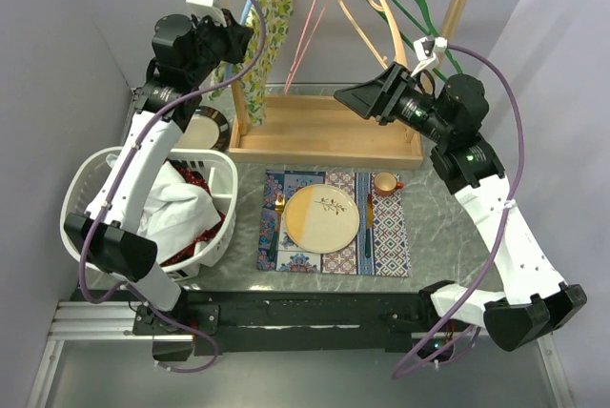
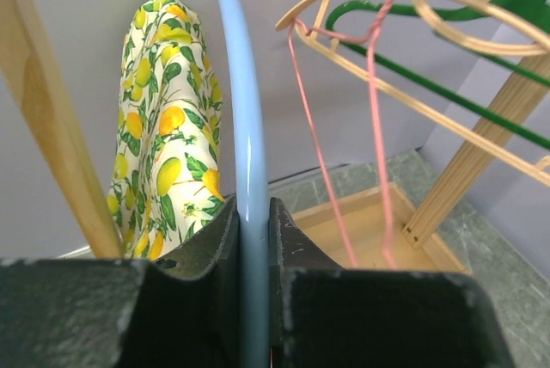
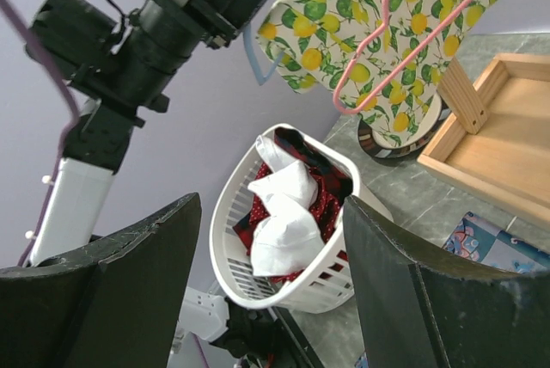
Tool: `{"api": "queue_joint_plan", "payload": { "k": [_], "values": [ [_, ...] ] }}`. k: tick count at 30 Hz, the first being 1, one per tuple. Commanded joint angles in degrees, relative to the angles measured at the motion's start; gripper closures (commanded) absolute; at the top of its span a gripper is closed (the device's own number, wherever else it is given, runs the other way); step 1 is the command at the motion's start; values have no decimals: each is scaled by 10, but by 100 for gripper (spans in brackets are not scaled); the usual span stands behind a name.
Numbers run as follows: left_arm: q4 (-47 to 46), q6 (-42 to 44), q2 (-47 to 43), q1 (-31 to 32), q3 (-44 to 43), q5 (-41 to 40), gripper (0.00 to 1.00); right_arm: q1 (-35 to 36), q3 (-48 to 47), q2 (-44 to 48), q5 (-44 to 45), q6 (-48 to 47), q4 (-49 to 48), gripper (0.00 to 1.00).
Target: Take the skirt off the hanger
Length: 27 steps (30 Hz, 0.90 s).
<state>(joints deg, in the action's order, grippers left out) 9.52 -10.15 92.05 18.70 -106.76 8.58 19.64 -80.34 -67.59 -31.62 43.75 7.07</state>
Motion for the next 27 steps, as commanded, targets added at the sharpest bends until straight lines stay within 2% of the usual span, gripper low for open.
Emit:
{"api": "queue_joint_plan", "payload": {
  "k": [1, 3, 7, 11, 14, 15, 18, 27],
  "values": [
    [-67, 5, -26, 18, -65, -22, 99, 10, -4, 20, 20, -18, -16, 27],
    [-71, 3, -28, 18, -71, -46, 99, 11, -8, 24, 20, -23, -10, 26],
    [-71, -25, -36, 18, -75, -38, 99, 11, -13, 29, 20, -26, -5, 26],
    [-77, -40, -78, 18, -29, -31, 99, 19, -17, 33, 18, -45, 14, 26],
    [-69, -30, -131, 18, 39, -1, 99, 34, -25, 44, 30, -117, 73, 24],
    [-68, -29, -146, 18, 56, 2, 99, 50, -32, 46, 38, -158, 118, 23],
    [-66, -32, -201, 18, 106, -10, 99, 80, -44, 63, 81, -202, 152, 21],
    [60, -50, -309, 18, 156, -84, 99, 158, -23, 83, 130, -184, 120, 20]
  ]
}}
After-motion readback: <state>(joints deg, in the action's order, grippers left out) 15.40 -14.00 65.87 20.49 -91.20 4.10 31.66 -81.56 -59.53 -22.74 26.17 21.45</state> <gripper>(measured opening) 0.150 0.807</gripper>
